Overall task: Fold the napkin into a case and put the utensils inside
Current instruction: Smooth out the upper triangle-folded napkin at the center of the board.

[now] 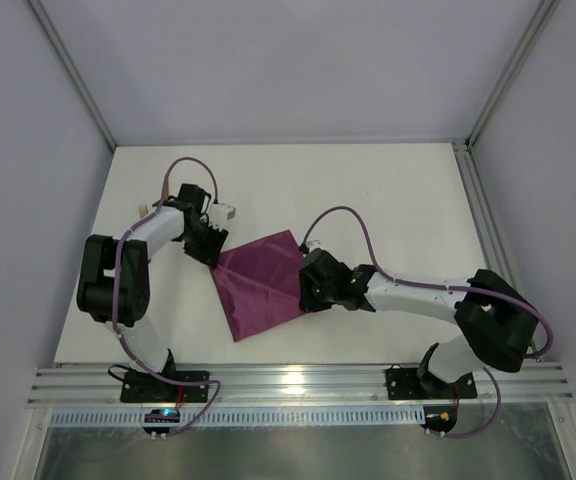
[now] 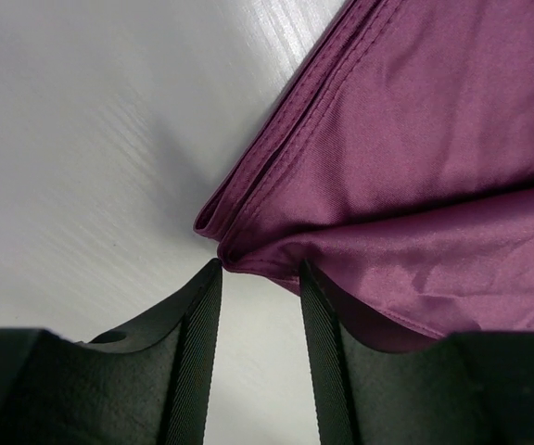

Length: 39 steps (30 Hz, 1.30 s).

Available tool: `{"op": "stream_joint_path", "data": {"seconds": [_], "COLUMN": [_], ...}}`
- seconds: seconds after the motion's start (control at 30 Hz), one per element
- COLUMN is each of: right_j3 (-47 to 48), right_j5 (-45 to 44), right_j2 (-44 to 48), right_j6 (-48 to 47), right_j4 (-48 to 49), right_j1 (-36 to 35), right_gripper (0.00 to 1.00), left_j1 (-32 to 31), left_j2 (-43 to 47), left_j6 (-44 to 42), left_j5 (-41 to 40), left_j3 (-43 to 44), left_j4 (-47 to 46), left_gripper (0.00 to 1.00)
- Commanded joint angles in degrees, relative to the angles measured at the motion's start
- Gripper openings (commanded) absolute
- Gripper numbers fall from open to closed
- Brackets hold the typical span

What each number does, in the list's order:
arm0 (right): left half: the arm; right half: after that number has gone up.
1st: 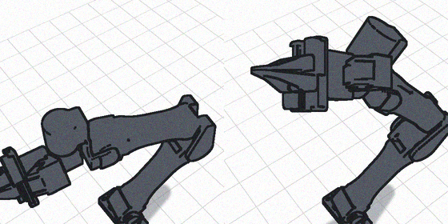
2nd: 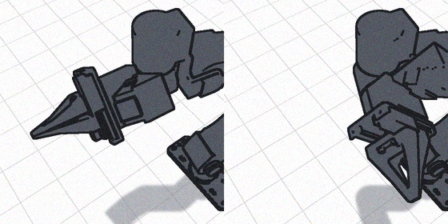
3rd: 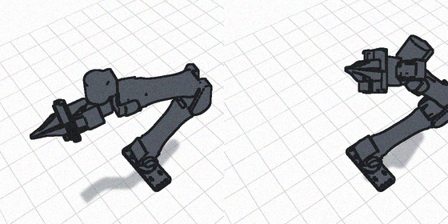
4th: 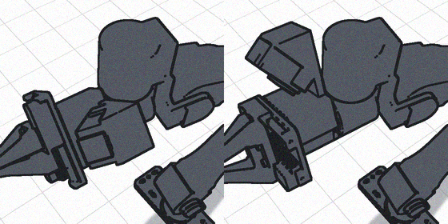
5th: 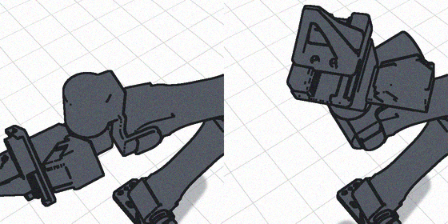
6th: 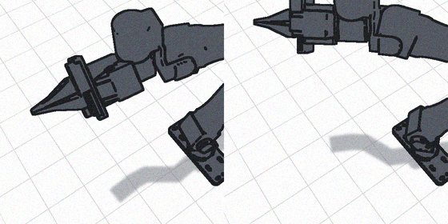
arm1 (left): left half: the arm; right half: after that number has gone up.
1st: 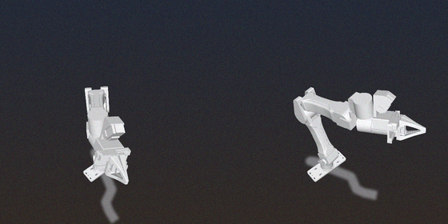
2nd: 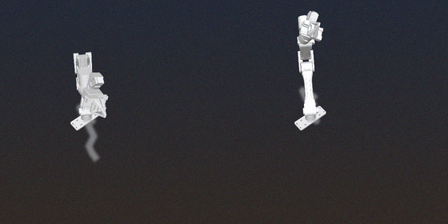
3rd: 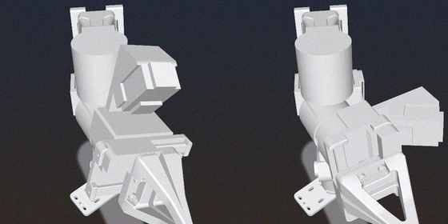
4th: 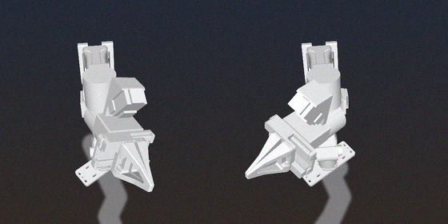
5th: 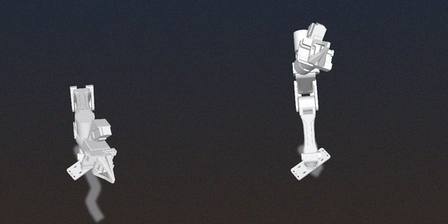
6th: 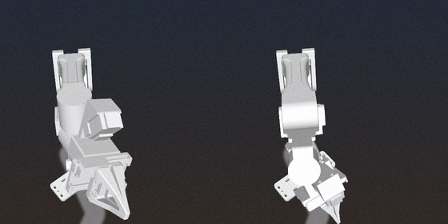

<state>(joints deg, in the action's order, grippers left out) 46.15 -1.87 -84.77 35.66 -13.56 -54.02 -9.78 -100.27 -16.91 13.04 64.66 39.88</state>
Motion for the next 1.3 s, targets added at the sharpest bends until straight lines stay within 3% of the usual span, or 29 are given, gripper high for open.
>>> {"op": "stream_joint_path", "data": {"seconds": [0.0, 0.2, 0.6, 0.67, 0.83, 1.0, 1.27], "right_j3": [-1.2, -4.5, -7.0, -8.7, -14.7, -19.6, -17.8], "right_j5": [-3.1, -4.5, -6.4, -6.1, -2.9, 0.5, -0.7], "right_j2": [1.9, 0.3, 5.7, 9.4, 16.3, 16.8, 14.0], "right_j6": [2.9, 3.9, 8.1, 11.8, 21.5, 35.5, 39.0], "right_j4": [1.4, 2.0, -0.8, -1.5, 1.3, 7.6, 8.0], "right_j1": [0.2, 2.8, 5.1, 6.6, 8.2, 8.2, 8.2], "right_gripper": [0.18, 0.11, 0.1, 0.11, 0.34, 0.35, 0.33], "left_j1": [-0.2, -0.2, -0.2, -0.2, -0.2, -0.2, -0.2], "left_j2": [-0.5, -0.8, -1.9, -1.6, -0.8, -0.6, 0.4], "left_j6": [-0.4, -0.6, -0.9, -1.0, -1.0, -0.8, -1.0], "left_j5": [-1.4, -3.3, -4.0, -3.4, -2.7, -1.8, -0.9], "left_j3": [-0.9, -1.6, -1.7, -1.8, -1.9, -2.2, -2.6], "left_j4": [-1.7, -2.5, -3.1, -3.0, -3.0, -3.1, -3.2], "left_gripper": [0.4, 0.34, 0.3, 0.3, 0.31, 0.3, 0.31]}}
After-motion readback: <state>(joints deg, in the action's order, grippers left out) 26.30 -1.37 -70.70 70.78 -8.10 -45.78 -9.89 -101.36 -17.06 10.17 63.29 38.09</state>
